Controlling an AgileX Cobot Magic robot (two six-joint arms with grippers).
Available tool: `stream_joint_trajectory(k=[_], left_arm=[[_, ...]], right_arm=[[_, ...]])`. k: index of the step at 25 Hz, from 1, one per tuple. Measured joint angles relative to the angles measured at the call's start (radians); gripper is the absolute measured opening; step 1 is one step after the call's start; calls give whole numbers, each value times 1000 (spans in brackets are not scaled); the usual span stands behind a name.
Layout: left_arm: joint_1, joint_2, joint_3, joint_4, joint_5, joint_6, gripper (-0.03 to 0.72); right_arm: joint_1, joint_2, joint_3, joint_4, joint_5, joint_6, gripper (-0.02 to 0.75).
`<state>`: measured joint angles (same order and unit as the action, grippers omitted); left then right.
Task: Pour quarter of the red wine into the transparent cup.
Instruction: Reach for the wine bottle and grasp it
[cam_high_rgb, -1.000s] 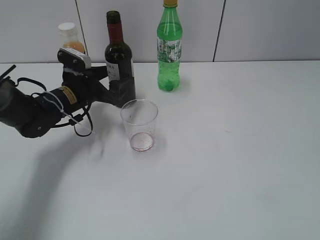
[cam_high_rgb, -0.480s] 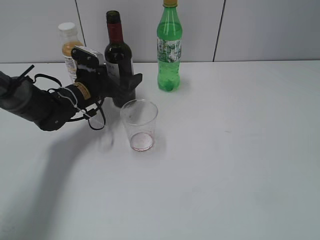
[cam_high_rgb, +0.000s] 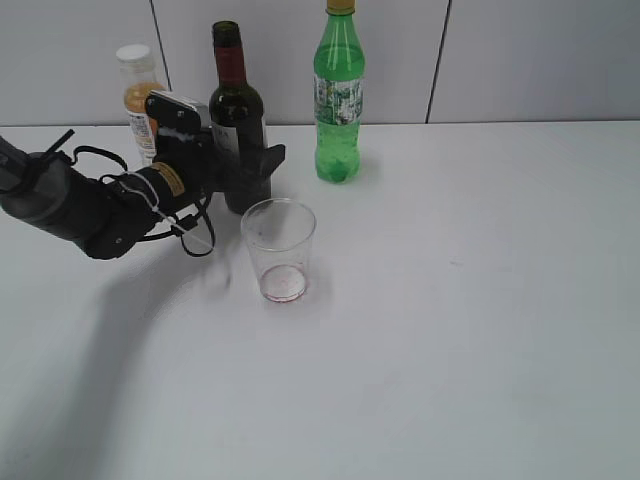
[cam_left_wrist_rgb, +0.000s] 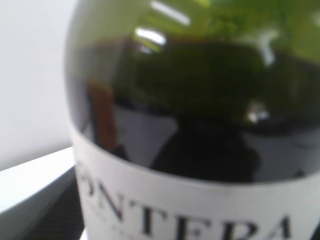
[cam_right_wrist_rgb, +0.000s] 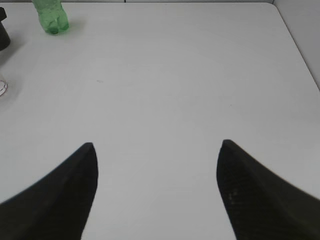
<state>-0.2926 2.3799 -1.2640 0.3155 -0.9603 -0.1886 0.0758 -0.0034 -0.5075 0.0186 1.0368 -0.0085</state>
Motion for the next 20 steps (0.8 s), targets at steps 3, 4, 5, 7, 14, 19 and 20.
stream_joint_trajectory(k=[3,4,5,7,14,19,20], left_arm=[[0,0,0,-1,0,0,694],[0,0,0,-1,0,0,694],[0,0,0,-1,0,-1,694],[0,0,0,-1,0,-1,694],[-1,0,0,0,1,-1,641],[-1,0,0,3,1,-1,551],[-1,0,0,4,0,-1,551]], right_arm=[[0,0,0,0,0,0,593],[0,0,0,0,0,0,593],[0,0,0,0,0,0,593],[0,0,0,0,0,0,593],[0,0,0,0,0,0,593],[0,0,0,0,0,0,593],[0,0,0,0,0,0,593]])
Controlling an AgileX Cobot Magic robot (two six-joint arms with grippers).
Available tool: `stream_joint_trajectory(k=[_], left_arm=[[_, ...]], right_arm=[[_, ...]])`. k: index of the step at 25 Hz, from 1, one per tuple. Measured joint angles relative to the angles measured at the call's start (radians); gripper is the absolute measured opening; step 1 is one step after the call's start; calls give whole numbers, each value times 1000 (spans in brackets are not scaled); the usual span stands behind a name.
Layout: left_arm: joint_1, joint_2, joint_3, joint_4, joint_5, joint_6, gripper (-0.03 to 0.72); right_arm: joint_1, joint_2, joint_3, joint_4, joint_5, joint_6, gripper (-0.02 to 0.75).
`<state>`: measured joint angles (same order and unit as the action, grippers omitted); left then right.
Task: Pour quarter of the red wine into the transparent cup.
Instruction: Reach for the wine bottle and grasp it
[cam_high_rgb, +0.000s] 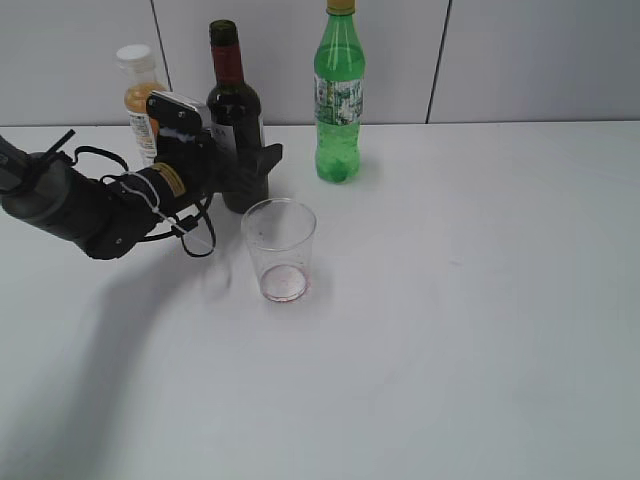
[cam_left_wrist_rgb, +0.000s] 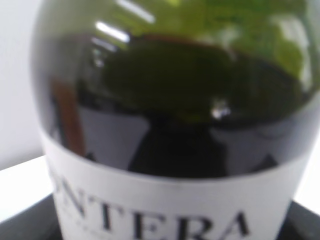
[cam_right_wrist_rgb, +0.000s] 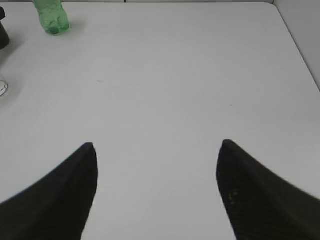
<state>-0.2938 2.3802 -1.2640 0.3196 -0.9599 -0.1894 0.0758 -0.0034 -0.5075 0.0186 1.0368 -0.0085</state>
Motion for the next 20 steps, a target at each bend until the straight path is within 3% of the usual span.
stream_joint_trajectory(k=[20], left_arm=[[16,4,0,12,-18,-2,551]], right_arm=[[0,0,0,0,0,0,593]])
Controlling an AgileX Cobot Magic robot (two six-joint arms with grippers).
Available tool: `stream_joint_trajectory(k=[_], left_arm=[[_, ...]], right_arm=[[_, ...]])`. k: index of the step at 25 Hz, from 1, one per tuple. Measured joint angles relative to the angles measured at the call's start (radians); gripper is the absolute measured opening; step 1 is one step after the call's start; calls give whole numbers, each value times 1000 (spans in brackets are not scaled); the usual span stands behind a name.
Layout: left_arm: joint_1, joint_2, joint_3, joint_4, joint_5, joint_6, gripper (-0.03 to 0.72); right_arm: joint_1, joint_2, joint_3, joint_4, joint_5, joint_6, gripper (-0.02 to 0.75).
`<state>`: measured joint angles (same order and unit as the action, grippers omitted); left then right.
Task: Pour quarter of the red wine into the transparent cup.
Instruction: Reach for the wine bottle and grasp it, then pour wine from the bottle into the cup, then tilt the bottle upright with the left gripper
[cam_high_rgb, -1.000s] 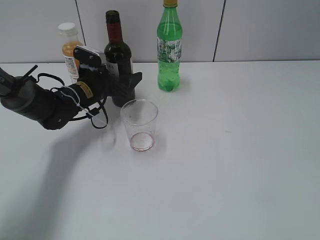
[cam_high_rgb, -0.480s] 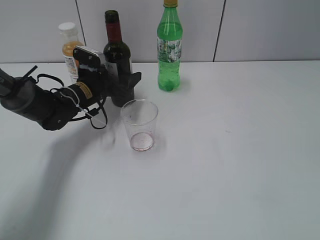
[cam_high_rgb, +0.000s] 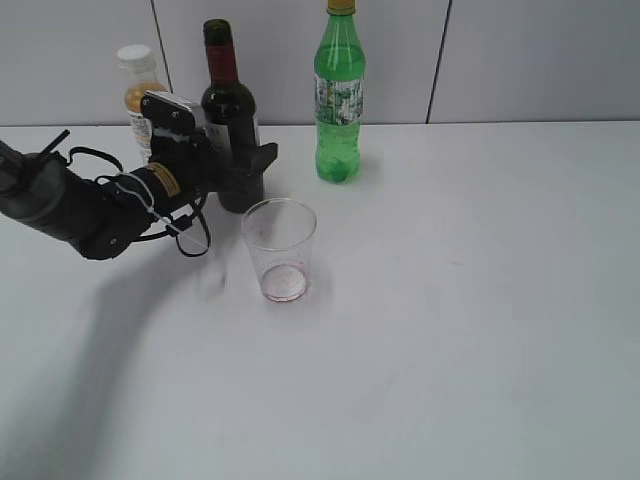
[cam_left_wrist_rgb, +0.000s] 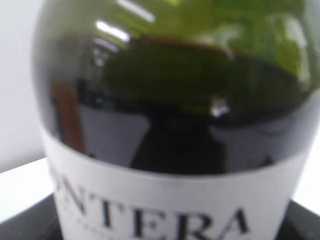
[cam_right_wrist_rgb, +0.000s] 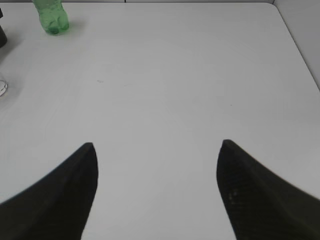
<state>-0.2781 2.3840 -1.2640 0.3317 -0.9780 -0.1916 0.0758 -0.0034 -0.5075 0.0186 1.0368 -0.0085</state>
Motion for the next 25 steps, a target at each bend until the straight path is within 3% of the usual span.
stream_joint_trajectory(k=[9,19,25], left_arm=[[1,-16,17,1,7,-1,551],[2,-198,194,-29,40,7,551],[-11,-334,324,-119,63,127,551]], right_arm=[[0,0,0,0,0,0,593],[0,0,0,0,0,0,593],[0,0,0,0,0,0,593]])
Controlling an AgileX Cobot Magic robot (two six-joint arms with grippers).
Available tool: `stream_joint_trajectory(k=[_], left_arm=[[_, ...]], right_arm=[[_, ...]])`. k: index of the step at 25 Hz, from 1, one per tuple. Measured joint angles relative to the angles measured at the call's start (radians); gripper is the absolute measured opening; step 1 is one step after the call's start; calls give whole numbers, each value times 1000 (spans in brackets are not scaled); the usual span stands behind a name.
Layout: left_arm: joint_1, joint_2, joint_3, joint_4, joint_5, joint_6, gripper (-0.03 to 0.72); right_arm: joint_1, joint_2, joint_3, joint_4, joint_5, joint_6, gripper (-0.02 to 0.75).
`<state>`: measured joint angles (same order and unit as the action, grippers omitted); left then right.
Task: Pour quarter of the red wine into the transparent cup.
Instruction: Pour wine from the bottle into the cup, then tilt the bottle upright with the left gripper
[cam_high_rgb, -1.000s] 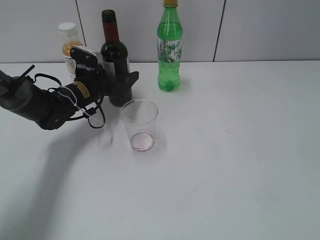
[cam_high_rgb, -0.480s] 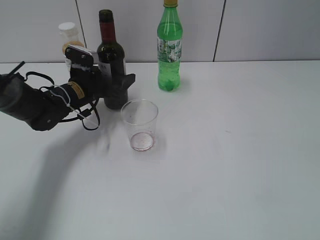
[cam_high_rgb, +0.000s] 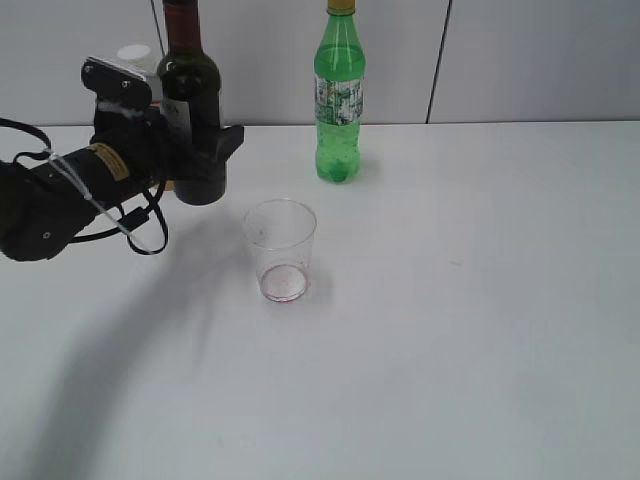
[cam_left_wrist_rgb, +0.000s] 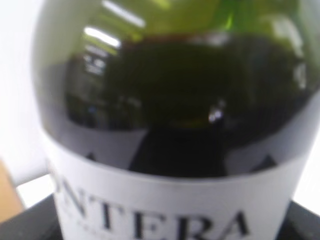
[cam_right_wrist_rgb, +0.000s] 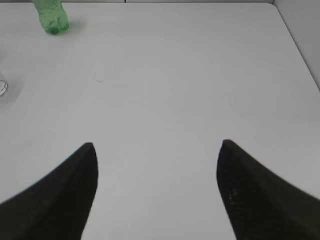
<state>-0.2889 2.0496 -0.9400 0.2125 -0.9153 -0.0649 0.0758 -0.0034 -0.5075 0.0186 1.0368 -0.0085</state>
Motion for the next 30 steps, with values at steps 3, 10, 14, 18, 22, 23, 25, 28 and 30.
stream_joint_trajectory(k=[3,10,14,18,22,23,25,28,30], left_arm=[[-13,-55,89,-88,1,84,551],[-55,-124,265,-310,-19,337,551],[-87,-128,320,-392,-67,473,551],[-119,-128,334,-469,-79,675,551],[-132,-131,335,-510,-109,824,551],[-133,-132,335,-524,-110,849,551],[-133,-134,335,-561,-113,895,551],[-133,-134,335,-613,-113,937,551],[-133,-134,335,-632,-113,981,551]], right_arm=[[0,0,0,0,0,0,593],[0,0,0,0,0,0,593],[0,0,0,0,-1,0,593],[0,0,0,0,-1,0,593],[0,0,0,0,-1,0,593],[0,0,0,0,-1,0,593],[0,0,0,0,-1,0,593],[0,0,0,0,0,0,593],[0,0,0,0,0,0,593]])
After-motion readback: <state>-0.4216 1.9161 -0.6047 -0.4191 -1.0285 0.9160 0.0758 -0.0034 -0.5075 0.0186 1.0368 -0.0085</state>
